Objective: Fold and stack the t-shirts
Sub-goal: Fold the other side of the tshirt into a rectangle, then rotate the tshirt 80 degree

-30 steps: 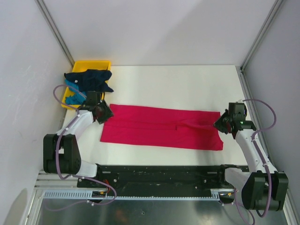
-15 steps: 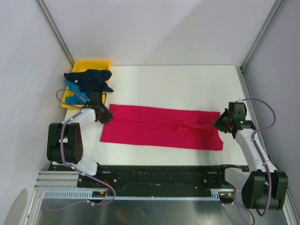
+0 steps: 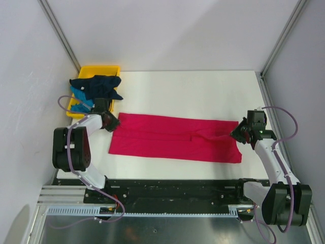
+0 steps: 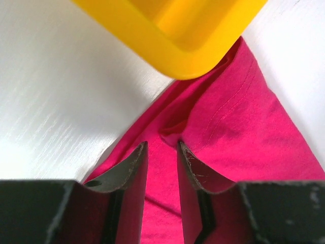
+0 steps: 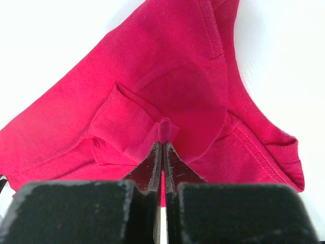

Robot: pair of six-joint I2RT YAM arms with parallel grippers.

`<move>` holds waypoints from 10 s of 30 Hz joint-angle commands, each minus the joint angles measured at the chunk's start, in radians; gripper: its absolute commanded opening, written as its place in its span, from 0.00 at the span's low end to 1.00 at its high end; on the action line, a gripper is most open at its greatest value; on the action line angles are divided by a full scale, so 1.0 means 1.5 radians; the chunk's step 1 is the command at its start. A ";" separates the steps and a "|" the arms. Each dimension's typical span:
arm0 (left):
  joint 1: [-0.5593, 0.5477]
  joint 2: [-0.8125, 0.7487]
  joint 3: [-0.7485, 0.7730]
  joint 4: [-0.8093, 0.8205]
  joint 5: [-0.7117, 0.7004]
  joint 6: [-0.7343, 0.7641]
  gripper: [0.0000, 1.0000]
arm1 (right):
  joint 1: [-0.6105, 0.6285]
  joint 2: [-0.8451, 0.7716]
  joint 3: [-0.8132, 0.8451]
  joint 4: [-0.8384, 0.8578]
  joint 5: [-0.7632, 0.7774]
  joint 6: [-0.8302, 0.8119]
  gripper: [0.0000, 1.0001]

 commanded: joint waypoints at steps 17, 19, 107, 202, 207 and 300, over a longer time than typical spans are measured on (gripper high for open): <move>-0.006 0.050 0.075 0.028 0.010 0.018 0.14 | -0.004 0.004 0.002 0.023 -0.010 -0.007 0.00; -0.008 0.047 0.078 0.027 0.010 0.025 0.08 | -0.004 0.004 0.002 0.024 -0.011 -0.007 0.00; -0.008 -0.040 0.030 -0.164 -0.088 0.058 0.00 | -0.018 -0.057 -0.094 -0.038 -0.057 0.001 0.00; -0.172 -0.125 0.057 -0.162 -0.016 0.111 0.70 | 0.249 0.320 0.094 0.221 0.122 -0.050 0.40; -0.174 -0.126 0.054 -0.163 -0.018 0.112 0.70 | 0.265 0.342 0.105 0.211 0.130 -0.046 0.39; -0.228 -0.109 0.047 -0.151 0.009 0.094 0.72 | 0.205 -0.157 -0.203 -0.173 0.139 0.412 0.36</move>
